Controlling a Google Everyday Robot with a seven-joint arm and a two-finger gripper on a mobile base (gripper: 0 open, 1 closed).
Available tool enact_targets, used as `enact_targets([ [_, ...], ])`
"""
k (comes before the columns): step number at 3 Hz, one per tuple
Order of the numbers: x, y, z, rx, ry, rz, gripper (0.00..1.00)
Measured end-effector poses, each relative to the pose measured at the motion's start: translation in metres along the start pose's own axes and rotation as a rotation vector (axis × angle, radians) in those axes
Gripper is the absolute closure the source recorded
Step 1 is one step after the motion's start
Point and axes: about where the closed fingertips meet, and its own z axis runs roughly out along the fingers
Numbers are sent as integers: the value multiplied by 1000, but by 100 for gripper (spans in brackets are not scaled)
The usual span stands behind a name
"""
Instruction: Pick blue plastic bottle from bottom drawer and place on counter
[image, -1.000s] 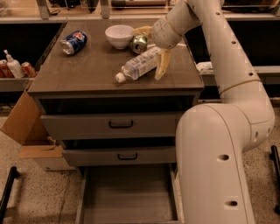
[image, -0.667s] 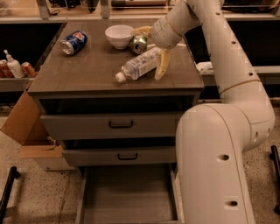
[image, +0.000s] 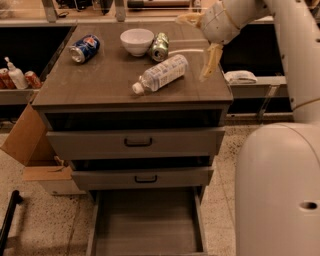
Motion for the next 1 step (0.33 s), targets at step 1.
enact_targets([
  [1,1,-3,1,13,1,1,0],
])
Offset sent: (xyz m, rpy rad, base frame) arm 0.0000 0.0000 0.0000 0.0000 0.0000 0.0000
